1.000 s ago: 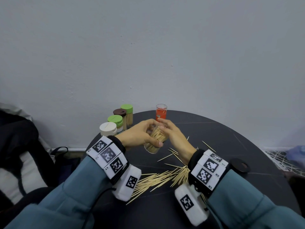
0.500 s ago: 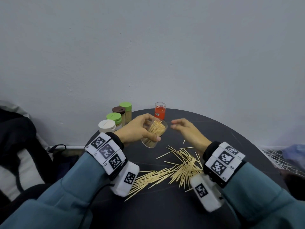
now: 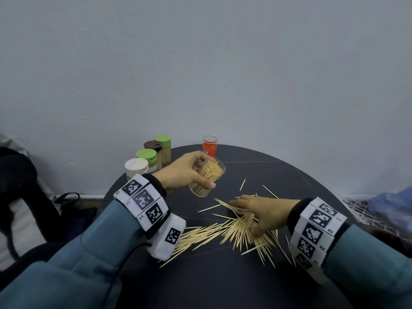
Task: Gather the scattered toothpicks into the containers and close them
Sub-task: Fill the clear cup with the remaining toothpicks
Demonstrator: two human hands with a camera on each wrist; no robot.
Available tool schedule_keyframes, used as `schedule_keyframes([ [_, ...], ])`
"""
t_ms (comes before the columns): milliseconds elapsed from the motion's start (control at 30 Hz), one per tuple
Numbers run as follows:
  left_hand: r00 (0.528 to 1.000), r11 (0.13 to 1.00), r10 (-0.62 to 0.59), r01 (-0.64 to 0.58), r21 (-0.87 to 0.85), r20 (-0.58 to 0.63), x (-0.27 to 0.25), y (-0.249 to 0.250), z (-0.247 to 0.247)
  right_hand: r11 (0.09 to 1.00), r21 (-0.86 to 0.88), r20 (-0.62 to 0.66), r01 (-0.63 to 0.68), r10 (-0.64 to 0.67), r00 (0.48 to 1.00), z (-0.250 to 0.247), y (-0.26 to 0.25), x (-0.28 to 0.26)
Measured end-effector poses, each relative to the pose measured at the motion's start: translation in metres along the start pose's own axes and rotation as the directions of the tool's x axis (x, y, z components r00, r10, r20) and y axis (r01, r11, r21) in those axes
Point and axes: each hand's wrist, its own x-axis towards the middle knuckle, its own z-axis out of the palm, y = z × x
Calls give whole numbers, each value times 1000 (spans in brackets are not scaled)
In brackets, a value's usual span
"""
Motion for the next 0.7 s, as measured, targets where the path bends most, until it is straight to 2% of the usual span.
schedule_keyframes([
  [333,1000,999,3,-3,36,-8,0,-1,1,998,36,-114,49,-45,992,3,-7,12],
  [700,1000,1000,6,-6,21,-8,-1,-2,0,986,-74,-85,147,-153,985,-1,-19,22],
])
